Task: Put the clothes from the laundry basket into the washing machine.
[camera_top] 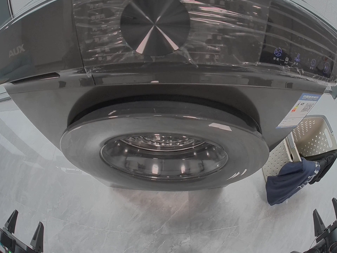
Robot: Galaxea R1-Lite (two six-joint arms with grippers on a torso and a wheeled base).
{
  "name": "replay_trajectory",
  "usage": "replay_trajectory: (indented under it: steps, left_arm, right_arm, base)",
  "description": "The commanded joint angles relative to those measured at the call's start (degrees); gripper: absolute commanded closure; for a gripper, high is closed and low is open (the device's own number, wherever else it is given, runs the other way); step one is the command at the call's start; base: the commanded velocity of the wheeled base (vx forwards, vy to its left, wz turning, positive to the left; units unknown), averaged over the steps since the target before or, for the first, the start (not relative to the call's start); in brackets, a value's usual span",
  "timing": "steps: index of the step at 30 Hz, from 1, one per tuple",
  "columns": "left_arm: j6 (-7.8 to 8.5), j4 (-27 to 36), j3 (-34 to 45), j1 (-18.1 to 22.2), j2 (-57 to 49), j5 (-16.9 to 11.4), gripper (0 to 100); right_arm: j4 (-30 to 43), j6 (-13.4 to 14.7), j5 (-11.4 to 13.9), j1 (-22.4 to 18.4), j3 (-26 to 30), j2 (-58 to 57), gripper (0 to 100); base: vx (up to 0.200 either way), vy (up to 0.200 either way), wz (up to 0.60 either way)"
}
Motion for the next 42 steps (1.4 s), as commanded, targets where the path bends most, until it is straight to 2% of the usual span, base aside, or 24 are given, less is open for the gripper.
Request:
replay_trajectory:
  steps: [1, 2, 3, 9, 12, 16, 19, 21, 28, 36, 42]
  left_arm:
    - [-0.11, 0.0, 0.9, 0.0, -0.4, 0.1, 0]
    - [-0.02, 0.0, 0.9, 0.0, -0.4, 0.1, 0]
    - [-0.02, -0.1, 0.9, 0.0, -0.4, 0.0, 0]
    - [-0.02, 0.0, 0.9, 0.0, -0.4, 0.0, 0]
    - [-0.02, 0.0, 0.9, 0.0, -0.4, 0.1, 0]
    - [-0.02, 0.0, 0.9, 0.0, -0.4, 0.1, 0]
    - [-0.11, 0.0, 0.9, 0.0, -0.4, 0.0, 0]
    - [-0.11, 0.0, 0.9, 0.0, -0.4, 0.0, 0]
    - [-0.11, 0.0, 0.9, 0.0, -0.4, 0.0, 0]
    - [-0.11, 0.0, 0.9, 0.0, -0.4, 0.0, 0]
    - [-0.11, 0.0, 0.9, 0.0, -0.4, 0.0, 0]
  right_arm:
    - [-1.9, 0.1, 0.0, -0.1, -1.5, -0.8, 0]
    - [-3.0, 0.7, 0.4, -0.2, -7.2, 0.8, 0]
    - [-2.5, 1.5, 0.6, 0.2, -8.3, 3.5, 0]
    - [-3.8, 6.8, 4.4, 6.5, -3.0, 21.0, 0]
    - [-6.5, 7.1, 5.4, 9.2, -3.6, 31.4, 0]
    - [-13.9, 7.4, 5.8, 11.9, -4.2, 42.8, 0]
    - [-17.9, 7.3, 5.7, 13.5, -4.3, 45.9, 0]
    - [-22.6, 7.0, 5.5, 16.8, -4.6, 49.0, 0]
    - [-24.4, 7.4, 5.5, 21.8, -7.8, 53.9, 0]
    - [-27.0, 7.4, 5.3, 23.9, -12.7, 59.2, 0]
    - [-32.9, 7.3, 5.1, 24.5, -15.2, 66.9, 0]
  base:
    - [0.0, 0.0, 0.0]
    - [0.0, 0.0, 0.0]
    - [0.0, 0.0, 0.0]
    - [0.0, 0.0, 0.0]
    - [0.0, 0.0, 0.0]
    - [0.0, 0.0, 0.0]
    - [0.0, 0.0, 0.0]
    - [0.0, 0.0, 0.0]
    - [0.0, 0.0, 0.0]
    - [0.0, 0.0, 0.0]
    - [0.0, 0.0, 0.0]
